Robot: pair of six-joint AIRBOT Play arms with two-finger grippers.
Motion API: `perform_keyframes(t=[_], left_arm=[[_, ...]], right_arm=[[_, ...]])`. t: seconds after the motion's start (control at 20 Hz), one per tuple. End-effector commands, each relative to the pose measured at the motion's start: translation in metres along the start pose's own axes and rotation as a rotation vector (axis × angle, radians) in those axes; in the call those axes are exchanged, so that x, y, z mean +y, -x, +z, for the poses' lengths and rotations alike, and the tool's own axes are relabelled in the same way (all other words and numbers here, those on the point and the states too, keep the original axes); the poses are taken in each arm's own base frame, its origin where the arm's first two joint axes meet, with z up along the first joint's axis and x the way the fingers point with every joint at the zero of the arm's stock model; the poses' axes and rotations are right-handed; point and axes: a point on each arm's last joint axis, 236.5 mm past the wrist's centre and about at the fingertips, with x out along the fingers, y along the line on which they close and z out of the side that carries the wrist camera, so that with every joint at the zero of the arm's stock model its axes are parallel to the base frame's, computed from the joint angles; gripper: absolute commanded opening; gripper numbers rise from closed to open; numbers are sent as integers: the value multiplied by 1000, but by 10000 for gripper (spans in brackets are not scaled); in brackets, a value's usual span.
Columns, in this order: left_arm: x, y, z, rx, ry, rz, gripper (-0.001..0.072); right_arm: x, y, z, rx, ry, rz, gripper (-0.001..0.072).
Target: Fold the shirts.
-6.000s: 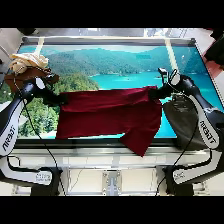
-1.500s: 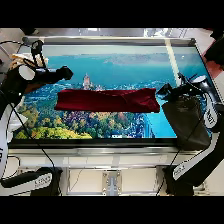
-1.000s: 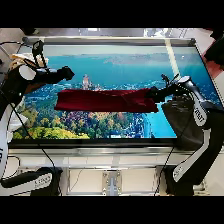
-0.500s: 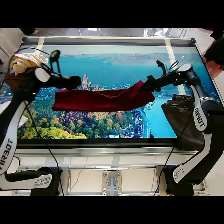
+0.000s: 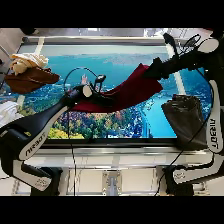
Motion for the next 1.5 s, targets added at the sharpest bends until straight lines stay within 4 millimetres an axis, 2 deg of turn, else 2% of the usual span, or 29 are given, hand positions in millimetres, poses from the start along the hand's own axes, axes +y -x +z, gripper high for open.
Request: perform_keyframes(t=[0.0, 0.05, 0.15, 0.25, 0.3, 0.4, 0.5, 0.6, 0.65, 0.75, 0.8, 0.85, 0.9, 0.95, 1.0, 1.1, 1.15, 1.25, 1.3, 1.35, 1.45], left_arm=[[-31, -17, 3, -47, -26, -40, 16], [-32, -16, 4, -52, -25, -43, 15], [-17, -3, 18, -84, -40, -9, 16], [18, 38, 45, -155, -49, 59, 16], [40, 68, 58, -195, -40, 99, 16], [77, 133, 80, -294, 23, 145, 15], [105, 200, 95, -412, 71, 194, 16], [123, 259, 101, -518, 101, 242, 16], [129, 284, 102, -563, 110, 268, 16], [141, 321, 101, -627, 120, 316, 16], [146, 332, 99, -641, 118, 343, 16], [152, 340, 96, -644, 119, 366, 16], [156, 342, 92, -634, 122, 380, 16], [160, 342, 88, -619, 129, 386, 16], [162, 340, 85, -604, 131, 389, 16], [163, 338, 83, -595, 136, 387, 16], [163, 338, 83, -594, 136, 387, 16], [163, 338, 83, -594, 137, 387, 16], [163, 338, 83, -594, 137, 387, 16], [163, 337, 83, -594, 137, 387, 16], [163, 337, 83, -594, 137, 387, 16]], right_arm=[[25, 17, -13, 5, -25, -26, 13], [28, 14, -15, 15, -35, -24, 13], [23, 1, -17, 37, -28, -71, 13], [9, -18, -15, 48, -22, -167, 13], [6, -34, -9, 40, -19, -194, 12], [11, -79, 8, 8, 16, -191, 12], [21, -148, 24, -30, 31, -154, 12], [37, -216, 30, -65, 12, -79, 12], [52, -248, 34, -95, -1, -23, 13], [85, -287, 54, -210, 12, 59, 16], [100, -296, 62, -259, 39, 78, 133], [113, -300, 64, -278, 61, 95, 488], [117, -298, 64, -273, 85, 88, 706], [113, -293, 62, -248, 117, 61, 687], [100, -285, 60, -219, 137, 18, 687], [58, -260, 45, -93, 138, -88, 686], [27, -239, 36, -16, 135, -173, 680], [-55, -184, 21, 111, 109, -434, 583], [-91, -155, 15, 154, 63, -543, 584], [-113, -138, 11, 179, 18, -580, 584], [-148, -125, 0, 202, -81, -585, 593]])
